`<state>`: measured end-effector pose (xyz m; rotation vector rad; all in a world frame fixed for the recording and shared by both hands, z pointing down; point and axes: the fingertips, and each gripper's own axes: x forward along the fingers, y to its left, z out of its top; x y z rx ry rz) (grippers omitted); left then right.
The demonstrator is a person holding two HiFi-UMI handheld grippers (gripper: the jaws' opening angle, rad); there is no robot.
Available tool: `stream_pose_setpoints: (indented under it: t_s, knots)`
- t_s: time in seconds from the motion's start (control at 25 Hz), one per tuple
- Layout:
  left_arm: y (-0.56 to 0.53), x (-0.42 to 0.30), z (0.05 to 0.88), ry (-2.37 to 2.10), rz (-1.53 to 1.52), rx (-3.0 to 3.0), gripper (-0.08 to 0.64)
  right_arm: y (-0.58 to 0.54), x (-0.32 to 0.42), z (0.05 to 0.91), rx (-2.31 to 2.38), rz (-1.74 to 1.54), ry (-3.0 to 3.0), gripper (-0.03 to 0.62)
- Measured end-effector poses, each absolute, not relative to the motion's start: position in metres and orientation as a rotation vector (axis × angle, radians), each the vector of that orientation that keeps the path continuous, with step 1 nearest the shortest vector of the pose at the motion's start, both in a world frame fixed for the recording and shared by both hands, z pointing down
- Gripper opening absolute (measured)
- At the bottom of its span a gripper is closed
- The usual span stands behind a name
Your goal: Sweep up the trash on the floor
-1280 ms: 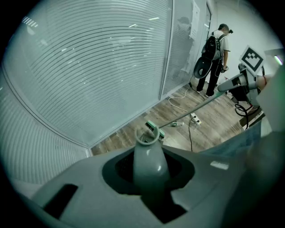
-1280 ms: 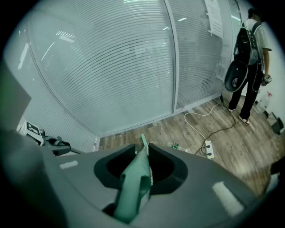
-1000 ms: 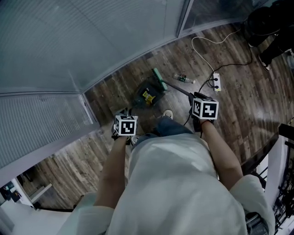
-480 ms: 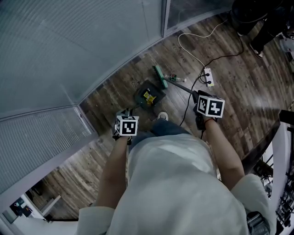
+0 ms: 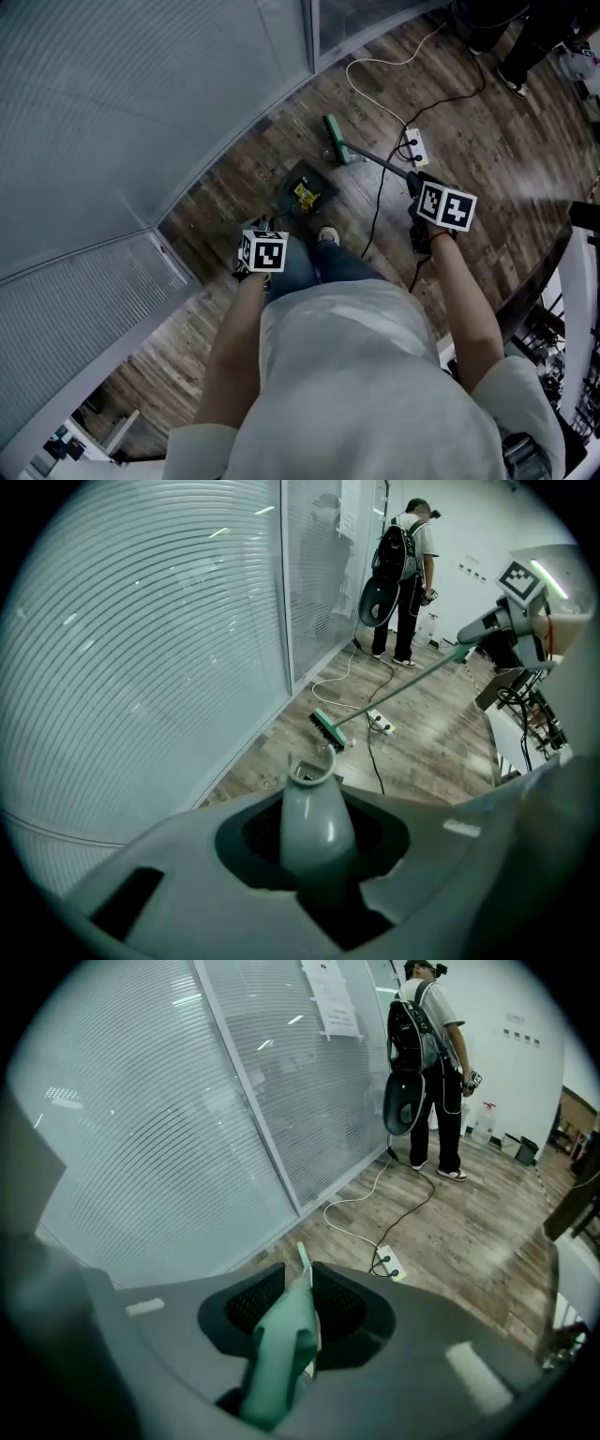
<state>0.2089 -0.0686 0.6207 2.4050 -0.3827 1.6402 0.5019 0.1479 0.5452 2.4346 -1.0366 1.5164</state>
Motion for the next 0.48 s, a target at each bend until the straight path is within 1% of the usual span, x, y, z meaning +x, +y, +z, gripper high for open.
stream_pose_setpoints:
  t_s: [0.48]
  knots:
    - [-0.075,0.246,0.636,-0.313,1.695,2.412,0.092,0.137,0.573,0.559,2.443,1.432,-0.918,0.101]
